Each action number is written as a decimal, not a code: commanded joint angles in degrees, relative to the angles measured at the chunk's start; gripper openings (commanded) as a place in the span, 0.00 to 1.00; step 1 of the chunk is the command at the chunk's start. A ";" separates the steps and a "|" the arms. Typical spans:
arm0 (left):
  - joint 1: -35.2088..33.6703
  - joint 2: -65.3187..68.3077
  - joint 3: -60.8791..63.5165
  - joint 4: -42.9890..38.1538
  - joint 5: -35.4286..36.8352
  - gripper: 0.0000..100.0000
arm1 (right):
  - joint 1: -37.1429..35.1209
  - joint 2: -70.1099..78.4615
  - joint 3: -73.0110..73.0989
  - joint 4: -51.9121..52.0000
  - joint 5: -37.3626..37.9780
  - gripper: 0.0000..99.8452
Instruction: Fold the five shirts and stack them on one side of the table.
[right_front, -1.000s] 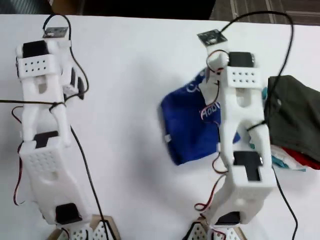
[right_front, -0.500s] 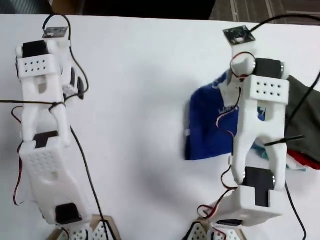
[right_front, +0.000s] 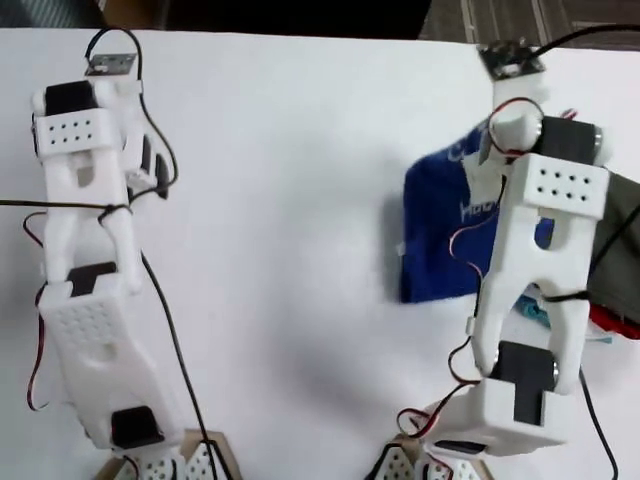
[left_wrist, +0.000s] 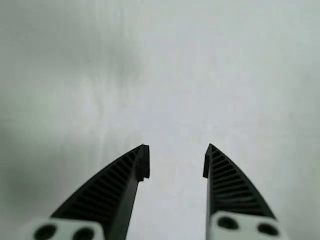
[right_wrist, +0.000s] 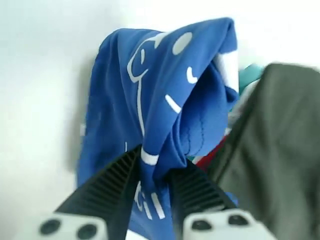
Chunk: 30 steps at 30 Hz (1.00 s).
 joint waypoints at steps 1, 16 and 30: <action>0.53 -4.31 -0.22 -0.70 -0.26 0.20 | 2.07 -3.91 -4.22 1.19 0.35 0.02; 1.76 -4.22 -0.22 -0.79 -0.26 0.20 | 16.57 -4.26 -7.03 -2.24 0.53 0.02; 4.57 -4.22 -0.22 -0.79 1.93 0.20 | 23.16 -1.54 -20.92 0.66 1.93 0.02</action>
